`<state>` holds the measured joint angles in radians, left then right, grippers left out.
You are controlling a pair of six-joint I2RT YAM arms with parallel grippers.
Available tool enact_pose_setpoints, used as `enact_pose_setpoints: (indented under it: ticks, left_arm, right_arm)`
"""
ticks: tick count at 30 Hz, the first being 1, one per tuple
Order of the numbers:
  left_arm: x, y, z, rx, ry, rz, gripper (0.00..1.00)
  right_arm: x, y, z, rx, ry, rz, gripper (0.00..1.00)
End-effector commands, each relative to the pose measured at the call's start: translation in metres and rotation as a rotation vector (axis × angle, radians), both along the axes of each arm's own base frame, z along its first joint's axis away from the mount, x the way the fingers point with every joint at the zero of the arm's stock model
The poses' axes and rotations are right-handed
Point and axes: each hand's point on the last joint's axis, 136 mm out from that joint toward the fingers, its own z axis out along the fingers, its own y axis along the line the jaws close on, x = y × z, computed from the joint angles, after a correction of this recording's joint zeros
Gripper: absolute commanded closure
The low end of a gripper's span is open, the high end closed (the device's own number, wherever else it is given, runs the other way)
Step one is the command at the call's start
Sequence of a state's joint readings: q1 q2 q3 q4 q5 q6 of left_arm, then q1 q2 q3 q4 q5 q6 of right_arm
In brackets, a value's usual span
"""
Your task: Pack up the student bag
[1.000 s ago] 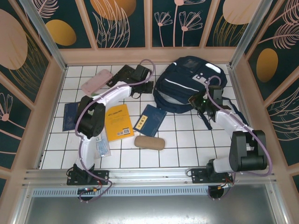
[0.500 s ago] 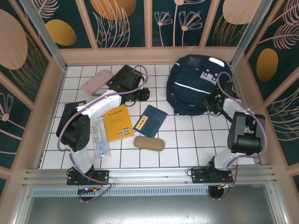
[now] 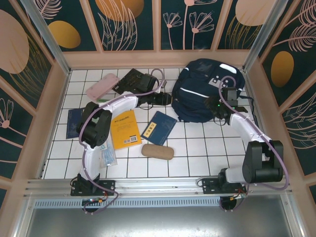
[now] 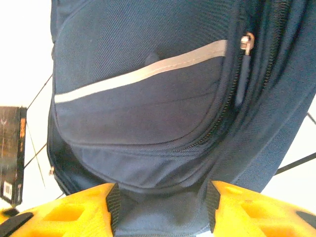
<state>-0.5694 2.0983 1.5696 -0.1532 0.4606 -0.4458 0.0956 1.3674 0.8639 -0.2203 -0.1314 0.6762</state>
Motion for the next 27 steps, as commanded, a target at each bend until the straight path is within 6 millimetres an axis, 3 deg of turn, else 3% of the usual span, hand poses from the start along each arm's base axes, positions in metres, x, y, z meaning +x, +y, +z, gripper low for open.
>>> enact_pose_setpoints:
  ticks: [1,8,17,27]
  left_arm:
    - [0.008,-0.023,0.008,-0.124,0.03,-0.033,0.5]
    - [0.016,-0.018,-0.024,-0.077,0.077,0.027,0.49]
    - [0.039,0.009,-0.019,-0.154,0.111,0.141,0.46]
    - [0.041,-0.007,-0.031,-0.266,0.202,0.101,0.43]
  right_arm:
    - [0.0,0.012,0.001,0.004,-0.027,-0.011,0.48]
    - [0.003,0.029,-0.009,-0.027,0.0,0.028,0.48]
    - [-0.002,0.027,-0.04,-0.06,0.066,0.044,0.48]
    - [0.001,0.025,-0.044,-0.082,0.069,0.041,0.48]
